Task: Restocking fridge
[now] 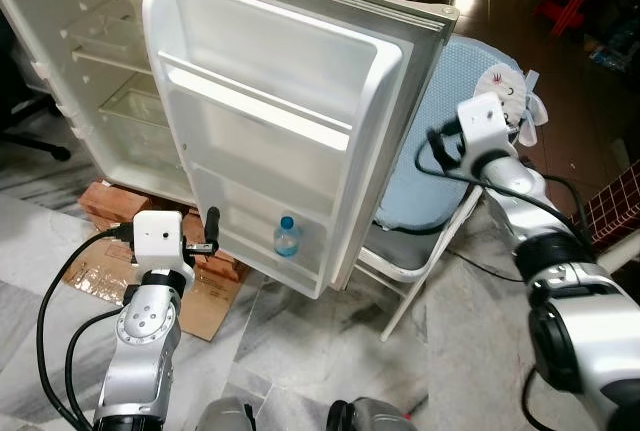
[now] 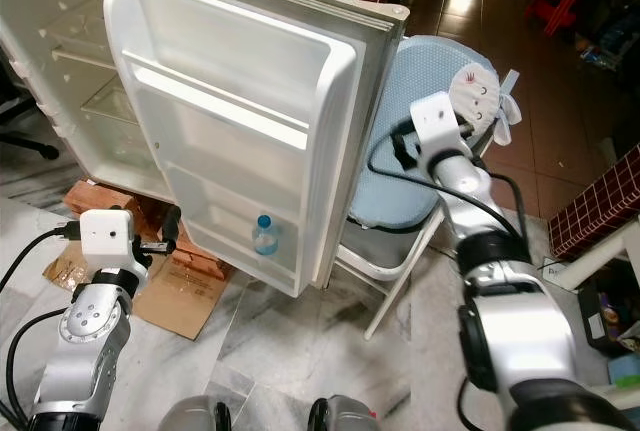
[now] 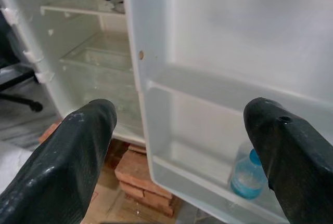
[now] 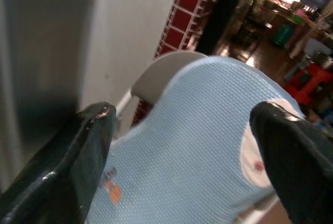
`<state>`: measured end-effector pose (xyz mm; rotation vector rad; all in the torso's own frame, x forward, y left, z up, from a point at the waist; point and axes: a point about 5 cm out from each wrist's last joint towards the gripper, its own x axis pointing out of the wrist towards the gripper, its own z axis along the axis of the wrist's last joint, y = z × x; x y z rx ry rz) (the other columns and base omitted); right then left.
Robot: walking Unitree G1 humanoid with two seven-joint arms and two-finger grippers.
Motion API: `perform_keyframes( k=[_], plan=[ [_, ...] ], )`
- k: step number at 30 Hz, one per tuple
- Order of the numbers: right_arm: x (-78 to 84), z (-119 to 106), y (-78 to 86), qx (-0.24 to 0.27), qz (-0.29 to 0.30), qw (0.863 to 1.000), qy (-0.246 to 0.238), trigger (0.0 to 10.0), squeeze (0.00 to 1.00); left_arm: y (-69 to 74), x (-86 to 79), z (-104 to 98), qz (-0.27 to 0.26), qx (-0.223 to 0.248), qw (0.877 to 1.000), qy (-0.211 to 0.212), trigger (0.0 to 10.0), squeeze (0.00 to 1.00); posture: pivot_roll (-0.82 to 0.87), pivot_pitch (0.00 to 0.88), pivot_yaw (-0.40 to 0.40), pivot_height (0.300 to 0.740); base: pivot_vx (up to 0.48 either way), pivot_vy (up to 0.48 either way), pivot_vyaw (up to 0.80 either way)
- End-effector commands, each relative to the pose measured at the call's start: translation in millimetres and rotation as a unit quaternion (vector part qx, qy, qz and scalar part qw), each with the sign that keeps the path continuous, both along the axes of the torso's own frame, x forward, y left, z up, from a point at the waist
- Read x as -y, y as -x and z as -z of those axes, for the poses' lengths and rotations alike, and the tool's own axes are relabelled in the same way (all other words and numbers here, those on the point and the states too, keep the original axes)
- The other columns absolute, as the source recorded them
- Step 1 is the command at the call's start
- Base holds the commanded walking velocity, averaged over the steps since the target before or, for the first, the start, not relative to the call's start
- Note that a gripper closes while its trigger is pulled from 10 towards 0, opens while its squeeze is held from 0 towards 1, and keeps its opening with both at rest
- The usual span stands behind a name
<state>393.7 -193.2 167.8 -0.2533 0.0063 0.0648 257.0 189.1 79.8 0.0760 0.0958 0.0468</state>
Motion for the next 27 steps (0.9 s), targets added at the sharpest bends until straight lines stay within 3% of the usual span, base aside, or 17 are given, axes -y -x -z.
perform_keyframes(
  k=[1,4,7,9,11,14,17,27],
  plan=[
    [-2.1,-7,-1.8,0.018,0.001,0.999,-0.032,10.0,0.0,1.2,-1.4,0,-0.007,-0.005,1.0,0.002,10.0,0.0,0.08,0.071,-0.064,0.74,0.0,0.0,0.0],
    [-26.7,-13,-3.5,0.024,-0.047,0.991,-0.126,10.0,0.0,2.0,-0.2,1,-0.011,-0.006,1.0,0.007,10.0,0.0,0.08,0.074,-0.068,0.74,0.0,0.0,0.0],
    [-32.9,-13,-3.4,0.021,-0.063,0.987,-0.149,10.0,0.0,2.0,0.1,1,-0.012,-0.006,1.0,0.007,10.0,0.0,0.08,0.074,-0.068,0.74,0.0,0.0,0.0],
    [-47.1,-15,-1.0,0.014,-0.112,0.974,-0.194,10.0,0.0,2.1,0.3,1,-0.013,-0.006,1.0,0.009,10.0,0.0,0.08,0.074,-0.069,0.74,0.0,0.0,0.0],
    [-63.2,-19,4.0,0.001,-0.182,0.947,-0.265,10.0,0.0,2.0,0.2,1,-0.015,-0.008,1.0,0.01,10.0,0.0,0.07,0.075,-0.067,0.74,0.0,0.0,0.0],
    [-68.8,-19,8.2,0.002,-0.214,0.943,-0.256,10.0,0.0,2.0,-1.4,3,-0.023,-0.015,1.0,0.015,10.0,0.0,0.07,0.076,-0.067,0.74,0.0,0.0,0.0],
    [-66.1,-14,7.9,0.001,-0.202,0.949,-0.24,10.0,0.0,1.8,-3.7,5,-0.034,-0.025,0.999,0.02,10.0,0.0,0.07,0.077,-0.068,0.74,0.0,0.289,0.0],
    [-63.7,-14,9.4,-0.001,-0.194,0.95,-0.243,10.0,0.0,1.6,-4.2,4,-0.033,-0.024,0.999,0.017,10.0,0.0,0.07,0.077,-0.066,0.74,0.0,0.365,0.0]
  ],
)
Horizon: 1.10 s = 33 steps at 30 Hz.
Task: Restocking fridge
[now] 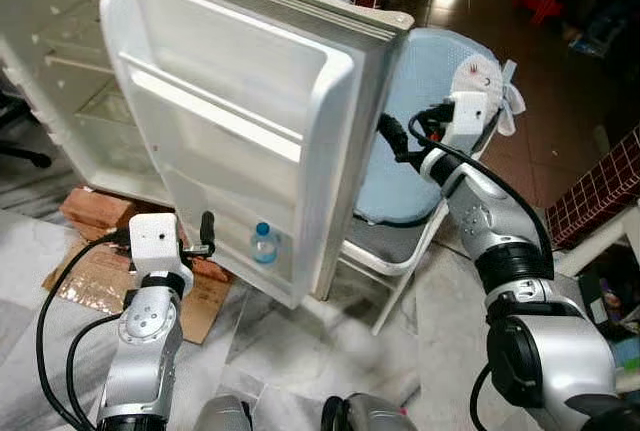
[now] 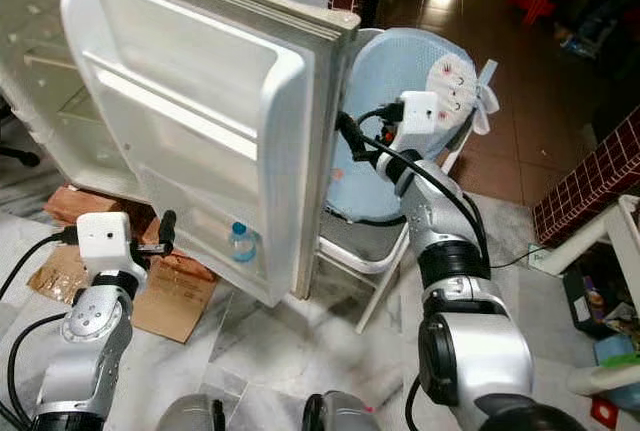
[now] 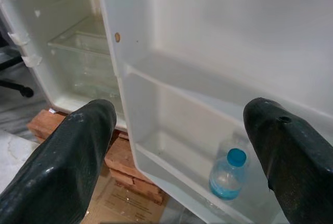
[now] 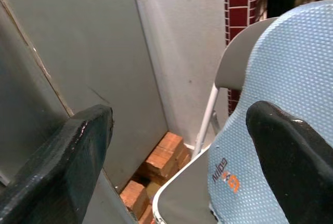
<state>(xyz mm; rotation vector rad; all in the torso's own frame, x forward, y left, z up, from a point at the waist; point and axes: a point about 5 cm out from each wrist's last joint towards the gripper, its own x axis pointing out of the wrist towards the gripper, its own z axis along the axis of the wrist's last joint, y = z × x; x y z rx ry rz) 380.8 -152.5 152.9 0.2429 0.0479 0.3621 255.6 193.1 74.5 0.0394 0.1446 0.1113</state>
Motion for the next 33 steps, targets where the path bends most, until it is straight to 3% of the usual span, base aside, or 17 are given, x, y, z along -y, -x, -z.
perform_keyframes(
  k=[1,25,33],
  plan=[
    [-22.5,-28,-3.1,0.055,-0.038,0.998,-0.012,10.0,0.0,0.1,-0.3,-1,0.001,-0.001,1.0,-0.001,10.0,0.0,0.07,0.077,-0.066,0.74,0.0,0.371,0.0],
    [-37.8,-31,-1.4,0.051,-0.017,0.997,-0.056,10.0,0.0,-2.4,2.3,0,0.004,-0.01,1.0,-0.003,10.0,0.0,0.07,0.075,-0.064,0.74,0.0,0.471,0.0],
    [-54.7,-38,-1.1,0.052,-0.009,0.995,-0.079,10.0,0.0,-2.9,2.7,0,0.004,-0.011,1.0,-0.005,10.0,0.0,0.07,0.074,-0.064,0.74,0.0,0.48,0.0]
  ],
)
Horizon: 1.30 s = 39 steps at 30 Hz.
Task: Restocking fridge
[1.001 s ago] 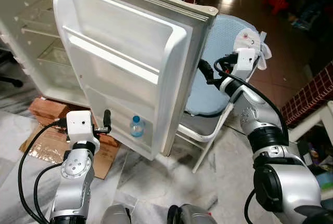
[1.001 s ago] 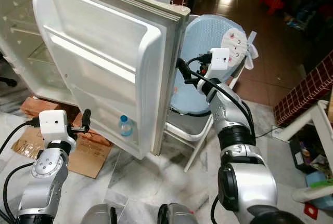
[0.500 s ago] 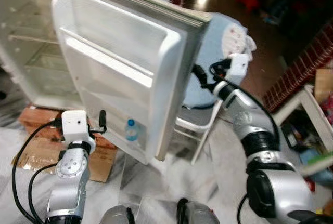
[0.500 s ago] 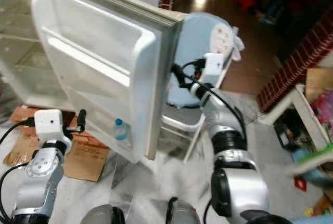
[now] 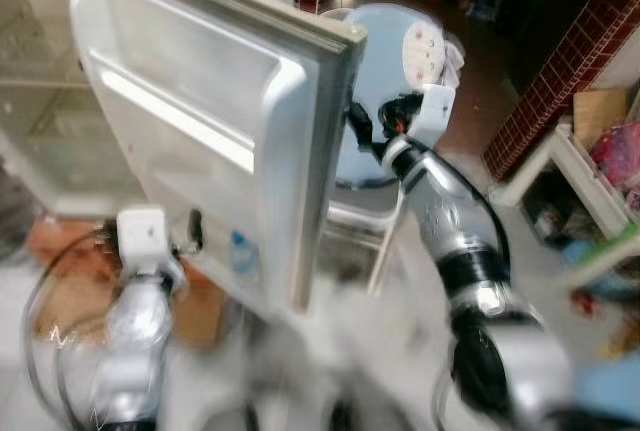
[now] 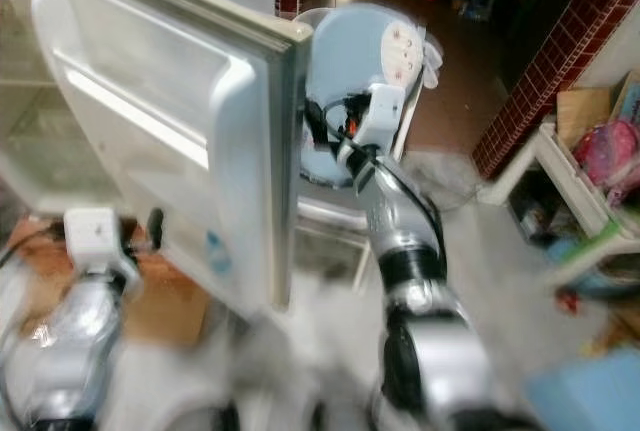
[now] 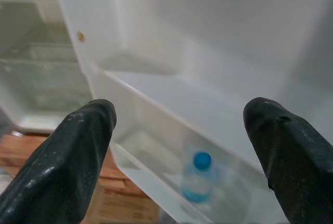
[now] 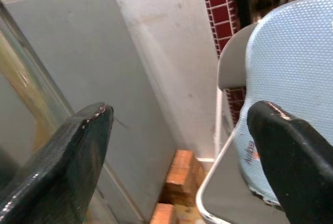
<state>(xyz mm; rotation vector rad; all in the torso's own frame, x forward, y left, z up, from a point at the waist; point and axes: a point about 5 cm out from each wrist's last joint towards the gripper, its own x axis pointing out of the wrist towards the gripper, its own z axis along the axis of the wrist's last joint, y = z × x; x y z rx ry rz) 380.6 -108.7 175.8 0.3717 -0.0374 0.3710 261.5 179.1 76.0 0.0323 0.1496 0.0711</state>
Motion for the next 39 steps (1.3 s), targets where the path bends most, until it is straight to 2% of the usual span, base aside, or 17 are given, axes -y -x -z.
perform_keyframes(
  k=[1,14,21,33,39],
  plan=[
    [-10.9,-15,-1.3,0.023,-0.009,1.0,-0.008,10.0,0.0,2.9,-11.3,2,-0.016,-0.009,1.0,-0.01,10.0,0.0,0.07,0.074,-0.064,0.74,0.0,0.48,0.0],
    [-14.5,-13,-2.6,0.014,0.001,1.0,-0.001,10.0,0.0,0.6,-9.2,2,-0.015,-0.008,1.0,-0.012,10.0,0.0,0.07,0.064,-0.069,0.74,0.0,0.475,0.0],
    [-10.4,-7,-2.9,0.008,0.016,1.0,0.021,10.0,0.0,-0.3,-9.5,3,-0.017,-0.013,1.0,-0.014,10.0,0.0,0.07,0.061,-0.069,0.74,0.0,0.468,0.0],
    [-9.8,-5,-2.5,0.004,0.019,1.0,0.024,10.0,0.0,-1.2,-8.8,2,-0.015,-0.008,1.0,-0.016,10.0,0.0,0.06,0.06,-0.067,0.74,0.0,0.458,0.65],
    [-13.2,2,-0.4,-0.015,0.007,1.0,0.025,10.0,0.0,-0.7,-8.7,-2,-0.016,0.007,1.0,-0.017,10.0,0.0,0.06,0.062,-0.067,0.74,0.0,0.0,0.0]
  ],
)
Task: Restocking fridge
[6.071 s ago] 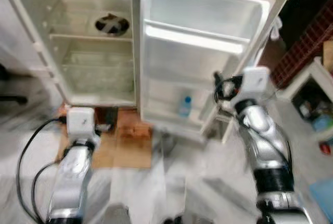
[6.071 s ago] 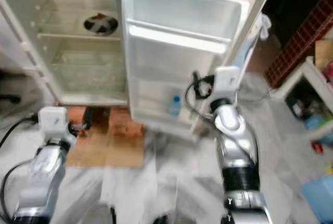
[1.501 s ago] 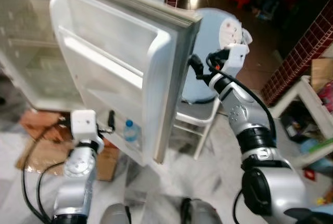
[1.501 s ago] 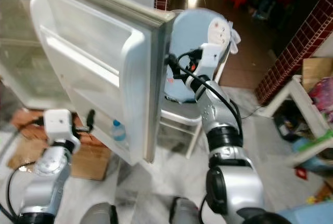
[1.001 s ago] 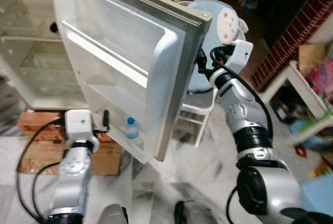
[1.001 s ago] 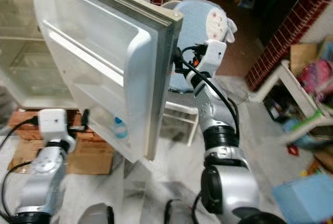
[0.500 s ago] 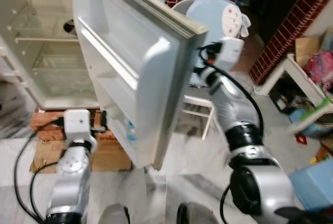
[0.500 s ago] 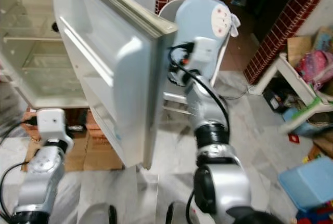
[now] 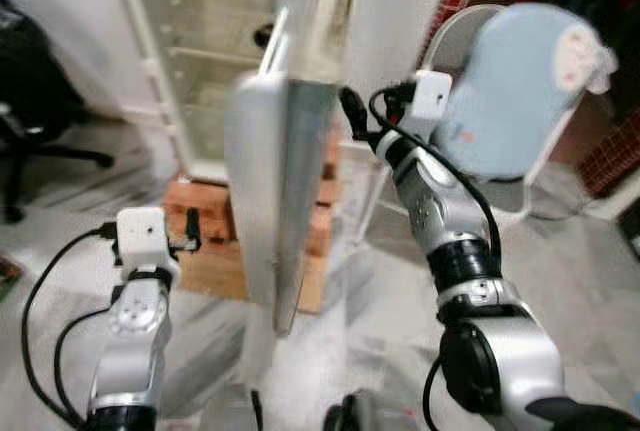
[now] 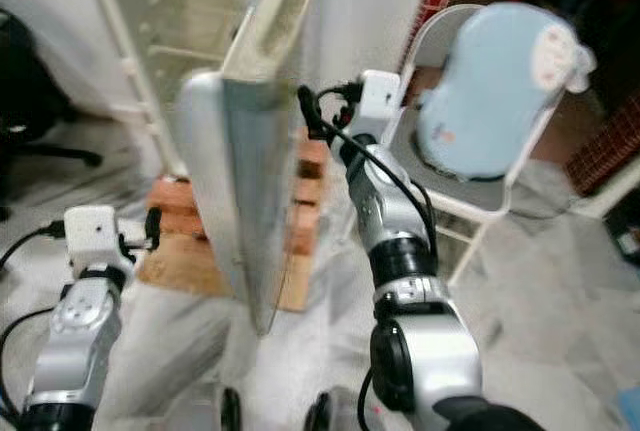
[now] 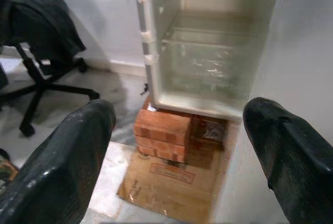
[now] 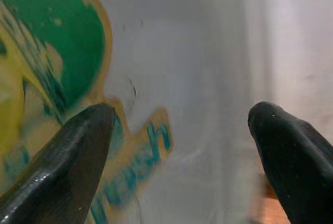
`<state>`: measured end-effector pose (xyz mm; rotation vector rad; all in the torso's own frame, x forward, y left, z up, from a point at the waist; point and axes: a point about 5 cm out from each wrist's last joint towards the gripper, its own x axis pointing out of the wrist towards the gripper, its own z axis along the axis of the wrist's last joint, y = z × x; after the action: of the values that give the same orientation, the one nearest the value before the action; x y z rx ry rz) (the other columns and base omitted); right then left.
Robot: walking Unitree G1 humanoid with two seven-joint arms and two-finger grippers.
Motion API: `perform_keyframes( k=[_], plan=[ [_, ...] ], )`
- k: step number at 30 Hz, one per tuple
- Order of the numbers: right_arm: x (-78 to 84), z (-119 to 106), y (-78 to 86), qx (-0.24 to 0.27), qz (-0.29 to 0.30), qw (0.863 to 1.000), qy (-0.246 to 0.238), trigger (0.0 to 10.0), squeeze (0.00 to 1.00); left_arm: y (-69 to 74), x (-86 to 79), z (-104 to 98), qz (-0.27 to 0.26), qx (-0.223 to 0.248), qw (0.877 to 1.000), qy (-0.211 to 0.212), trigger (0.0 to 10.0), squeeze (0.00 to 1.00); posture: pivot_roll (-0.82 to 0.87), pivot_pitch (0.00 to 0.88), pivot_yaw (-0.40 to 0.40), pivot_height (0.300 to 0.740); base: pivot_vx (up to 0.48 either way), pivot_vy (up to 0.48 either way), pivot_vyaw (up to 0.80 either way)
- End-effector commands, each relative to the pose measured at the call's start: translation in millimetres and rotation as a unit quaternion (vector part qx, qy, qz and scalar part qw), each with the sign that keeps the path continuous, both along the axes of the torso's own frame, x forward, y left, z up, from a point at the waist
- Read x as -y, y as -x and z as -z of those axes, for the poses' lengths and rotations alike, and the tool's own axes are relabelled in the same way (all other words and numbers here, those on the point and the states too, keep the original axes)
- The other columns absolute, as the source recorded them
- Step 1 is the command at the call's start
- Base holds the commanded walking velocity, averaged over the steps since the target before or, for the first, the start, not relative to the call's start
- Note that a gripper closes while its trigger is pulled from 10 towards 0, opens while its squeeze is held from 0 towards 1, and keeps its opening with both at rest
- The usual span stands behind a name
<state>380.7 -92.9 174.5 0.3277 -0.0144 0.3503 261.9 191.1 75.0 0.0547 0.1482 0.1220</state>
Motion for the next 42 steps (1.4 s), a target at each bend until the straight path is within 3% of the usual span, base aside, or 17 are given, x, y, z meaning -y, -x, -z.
perform_keyframes(
  k=[1,5,9,16,23,27,37,42],
  plan=[
    [-1.5,1,1.4,-0.008,-0.017,1.0,0.004,10.0,0.0,-0.3,3.1,-3,0.008,0.007,1.0,-0.004,10.0,0.0,0.06,0.062,-0.067,0.74,0.0,0.0,0.0],
    [-11.0,4,6.0,-0.007,-0.053,0.998,0.015,10.0,0.0,-0.2,2.7,-4,0.009,0.011,1.0,-0.004,10.0,0.0,0.06,0.062,-0.067,0.74,0.0,0.0,0.0],
    [-6.2,7,5.1,-0.008,-0.032,0.999,0.029,10.0,0.0,-0.2,2.7,-4,0.009,0.014,1.0,-0.004,10.0,0.0,0.07,0.062,-0.067,0.74,0.0,0.0,0.0],
    [27.0,21,7.0,-0.009,0.069,0.993,0.096,10.0,0.0,1.6,3.7,-3,0.012,0.012,1.0,-0.003,10.0,0.0,0.06,0.064,-0.07,0.74,0.0,0.0,0.0],
    [54.6,38,18.5,-0.026,0.147,0.982,0.114,10.0,0.0,0.5,6.0,-2,0.025,0.013,1.0,0.008,10.0,0.0,0.05,0.079,-0.067,0.74,0.0,0.0,0.0],
    [62.4,50,26.2,-0.038,0.17,0.977,0.119,10.0,0.0,-0.6,9.2,-1,0.035,0.009,0.999,0.03,10.0,0.0,0.05,0.082,-0.063,0.74,0.0,0.0,-0.57],
    [66.7,61,36.4,-0.048,0.198,0.972,0.12,10.0,0.0,3.2,11.0,9,0.049,-0.014,0.998,0.043,10.0,0.0,0.05,0.086,-0.074,0.74,0.0,0.0,-0.8],
    [58.4,61,38.8,-0.047,0.192,0.973,0.119,10.0,0.0,-5.4,14.0,7,0.055,-0.011,0.997,0.044,10.0,0.0,0.03,0.095,-0.071,0.74,0.0,0.0,-0.8]
  ],
)
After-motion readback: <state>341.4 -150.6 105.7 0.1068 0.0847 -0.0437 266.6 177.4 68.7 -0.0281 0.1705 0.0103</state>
